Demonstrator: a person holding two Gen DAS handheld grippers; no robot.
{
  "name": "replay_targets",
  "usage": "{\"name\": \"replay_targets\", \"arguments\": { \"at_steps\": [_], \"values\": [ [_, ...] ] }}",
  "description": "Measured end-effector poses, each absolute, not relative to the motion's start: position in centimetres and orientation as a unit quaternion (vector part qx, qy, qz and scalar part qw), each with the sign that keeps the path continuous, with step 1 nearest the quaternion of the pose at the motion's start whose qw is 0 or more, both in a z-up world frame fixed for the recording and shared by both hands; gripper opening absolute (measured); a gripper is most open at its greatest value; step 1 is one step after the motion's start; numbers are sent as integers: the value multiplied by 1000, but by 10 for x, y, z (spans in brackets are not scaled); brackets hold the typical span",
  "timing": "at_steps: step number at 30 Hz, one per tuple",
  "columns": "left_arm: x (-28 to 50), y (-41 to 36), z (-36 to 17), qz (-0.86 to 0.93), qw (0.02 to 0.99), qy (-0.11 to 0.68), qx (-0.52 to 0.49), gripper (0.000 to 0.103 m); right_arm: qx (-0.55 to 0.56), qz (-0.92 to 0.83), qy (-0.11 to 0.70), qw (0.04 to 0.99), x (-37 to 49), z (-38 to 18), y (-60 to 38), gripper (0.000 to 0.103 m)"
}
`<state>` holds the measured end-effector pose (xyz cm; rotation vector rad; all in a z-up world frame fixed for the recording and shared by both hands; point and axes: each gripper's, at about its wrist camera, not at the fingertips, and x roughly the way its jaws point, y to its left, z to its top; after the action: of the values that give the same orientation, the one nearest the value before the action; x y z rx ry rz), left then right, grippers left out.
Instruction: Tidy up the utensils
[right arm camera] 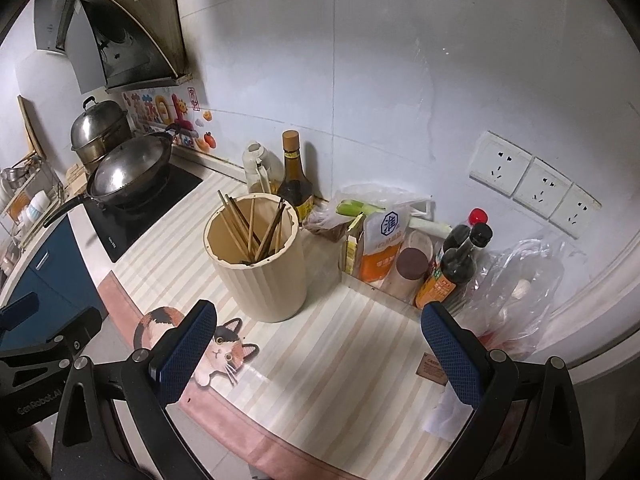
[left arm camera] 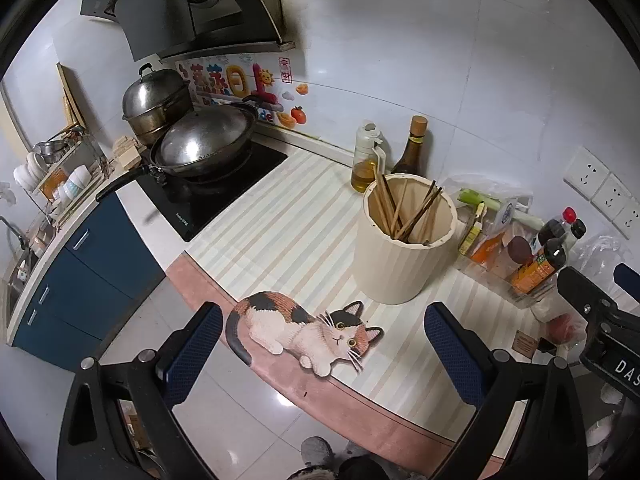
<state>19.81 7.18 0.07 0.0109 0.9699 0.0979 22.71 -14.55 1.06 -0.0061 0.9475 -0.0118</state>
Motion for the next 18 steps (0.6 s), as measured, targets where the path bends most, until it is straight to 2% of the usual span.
{"name": "replay_targets", "arguments": {
  "at_steps": [18],
  "values": [
    [196,76,3,51,888,457,8,103,-2,3,460,888,227,7,-138,103]
  ]
}}
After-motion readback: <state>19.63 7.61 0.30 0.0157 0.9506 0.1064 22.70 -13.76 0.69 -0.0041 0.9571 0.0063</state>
